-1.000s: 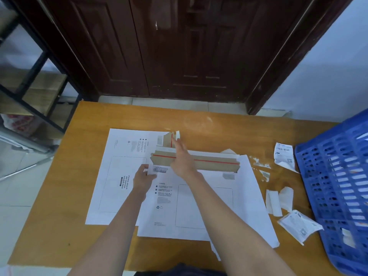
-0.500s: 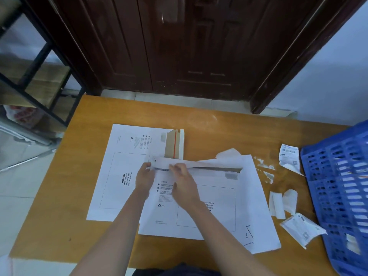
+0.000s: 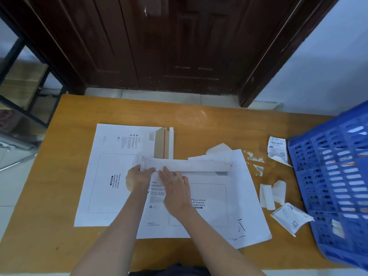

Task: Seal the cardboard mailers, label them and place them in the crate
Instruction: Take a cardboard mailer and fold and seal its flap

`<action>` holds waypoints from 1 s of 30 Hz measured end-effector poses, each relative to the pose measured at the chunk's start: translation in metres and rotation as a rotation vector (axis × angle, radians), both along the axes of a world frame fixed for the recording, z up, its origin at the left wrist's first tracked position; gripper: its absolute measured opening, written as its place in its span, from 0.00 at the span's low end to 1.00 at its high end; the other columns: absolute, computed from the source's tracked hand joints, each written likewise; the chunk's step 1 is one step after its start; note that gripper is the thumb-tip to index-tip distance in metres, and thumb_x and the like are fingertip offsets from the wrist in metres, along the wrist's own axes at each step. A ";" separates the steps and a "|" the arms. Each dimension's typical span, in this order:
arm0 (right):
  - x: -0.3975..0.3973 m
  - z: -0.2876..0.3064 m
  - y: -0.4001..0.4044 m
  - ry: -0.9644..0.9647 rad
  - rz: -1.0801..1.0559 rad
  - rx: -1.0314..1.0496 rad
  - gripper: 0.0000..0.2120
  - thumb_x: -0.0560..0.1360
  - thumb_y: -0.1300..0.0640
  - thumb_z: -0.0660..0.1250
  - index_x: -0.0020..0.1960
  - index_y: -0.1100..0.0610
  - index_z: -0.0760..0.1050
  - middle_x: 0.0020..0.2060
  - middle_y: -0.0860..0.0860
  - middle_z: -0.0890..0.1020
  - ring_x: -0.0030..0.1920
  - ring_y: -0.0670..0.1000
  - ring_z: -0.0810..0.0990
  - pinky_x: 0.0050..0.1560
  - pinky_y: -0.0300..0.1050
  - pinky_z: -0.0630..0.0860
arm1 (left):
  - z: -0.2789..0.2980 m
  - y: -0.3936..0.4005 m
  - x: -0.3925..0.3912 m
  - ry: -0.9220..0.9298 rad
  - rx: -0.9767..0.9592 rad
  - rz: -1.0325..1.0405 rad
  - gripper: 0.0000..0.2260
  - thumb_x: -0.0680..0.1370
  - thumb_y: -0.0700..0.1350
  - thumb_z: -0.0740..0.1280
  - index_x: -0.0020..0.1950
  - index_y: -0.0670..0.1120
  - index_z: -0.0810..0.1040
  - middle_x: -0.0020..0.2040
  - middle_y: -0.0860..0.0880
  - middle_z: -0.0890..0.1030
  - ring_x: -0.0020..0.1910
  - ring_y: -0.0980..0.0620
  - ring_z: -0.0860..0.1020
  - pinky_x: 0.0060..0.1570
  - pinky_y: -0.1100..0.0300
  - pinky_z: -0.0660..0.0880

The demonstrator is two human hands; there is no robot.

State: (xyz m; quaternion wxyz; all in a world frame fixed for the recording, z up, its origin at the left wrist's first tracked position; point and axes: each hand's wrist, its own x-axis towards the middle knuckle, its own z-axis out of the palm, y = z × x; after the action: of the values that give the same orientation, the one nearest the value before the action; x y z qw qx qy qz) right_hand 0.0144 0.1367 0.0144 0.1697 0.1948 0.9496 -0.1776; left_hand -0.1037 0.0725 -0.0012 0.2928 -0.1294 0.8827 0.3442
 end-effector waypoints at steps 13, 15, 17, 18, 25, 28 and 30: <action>0.001 0.002 0.006 0.105 -0.093 -0.148 0.31 0.74 0.62 0.61 0.76 0.52 0.58 0.76 0.44 0.57 0.68 0.55 0.62 0.65 0.48 0.61 | -0.020 -0.015 0.051 0.886 -0.326 -0.754 0.21 0.71 0.41 0.72 0.63 0.42 0.75 0.62 0.42 0.76 0.59 0.41 0.74 0.56 0.47 0.72; 0.001 0.002 0.007 0.089 -0.075 -0.129 0.31 0.76 0.60 0.60 0.77 0.51 0.55 0.77 0.43 0.55 0.69 0.54 0.61 0.67 0.47 0.60 | -0.025 -0.021 0.059 0.791 -0.294 -0.806 0.23 0.69 0.38 0.74 0.64 0.42 0.76 0.62 0.42 0.77 0.61 0.41 0.75 0.56 0.45 0.74; 0.002 0.004 0.009 0.080 -0.065 -0.127 0.31 0.77 0.60 0.60 0.77 0.51 0.55 0.77 0.44 0.54 0.70 0.53 0.60 0.69 0.47 0.60 | -0.024 -0.023 0.059 0.721 -0.279 -0.823 0.23 0.69 0.38 0.74 0.63 0.42 0.77 0.61 0.42 0.78 0.61 0.41 0.76 0.53 0.46 0.75; 0.001 0.004 0.010 0.076 -0.076 -0.142 0.31 0.76 0.60 0.61 0.77 0.52 0.55 0.77 0.45 0.53 0.71 0.53 0.59 0.69 0.47 0.60 | -0.022 -0.023 0.057 0.736 -0.283 -0.845 0.21 0.69 0.38 0.74 0.62 0.43 0.79 0.60 0.43 0.79 0.59 0.41 0.77 0.53 0.46 0.75; 0.019 0.008 0.021 0.296 -0.477 -0.032 0.25 0.72 0.66 0.62 0.68 0.59 0.69 0.70 0.53 0.67 0.68 0.57 0.66 0.63 0.50 0.69 | 0.011 -0.001 0.028 0.659 -0.256 -0.753 0.07 0.73 0.38 0.68 0.49 0.44 0.81 0.53 0.45 0.77 0.56 0.42 0.73 0.55 0.50 0.68; 0.033 0.008 0.039 0.322 -0.636 0.056 0.22 0.70 0.67 0.64 0.64 0.60 0.73 0.68 0.55 0.69 0.66 0.59 0.68 0.61 0.51 0.69 | 0.020 0.019 0.042 0.739 -0.157 -0.821 0.11 0.66 0.34 0.71 0.47 0.41 0.79 0.50 0.42 0.77 0.51 0.39 0.76 0.46 0.50 0.72; 0.042 0.010 0.050 0.273 -0.654 0.090 0.24 0.71 0.66 0.63 0.67 0.59 0.71 0.72 0.54 0.65 0.70 0.57 0.64 0.64 0.50 0.65 | 0.023 0.032 0.064 0.714 -0.080 -1.007 0.15 0.70 0.36 0.69 0.57 0.41 0.77 0.59 0.43 0.75 0.60 0.41 0.73 0.54 0.50 0.70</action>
State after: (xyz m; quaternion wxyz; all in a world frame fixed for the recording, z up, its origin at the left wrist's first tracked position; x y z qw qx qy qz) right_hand 0.0563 0.1864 0.0249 -0.0331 0.4701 0.8579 -0.2046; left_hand -0.0396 0.1046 0.0216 0.1006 0.4157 0.8910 0.1524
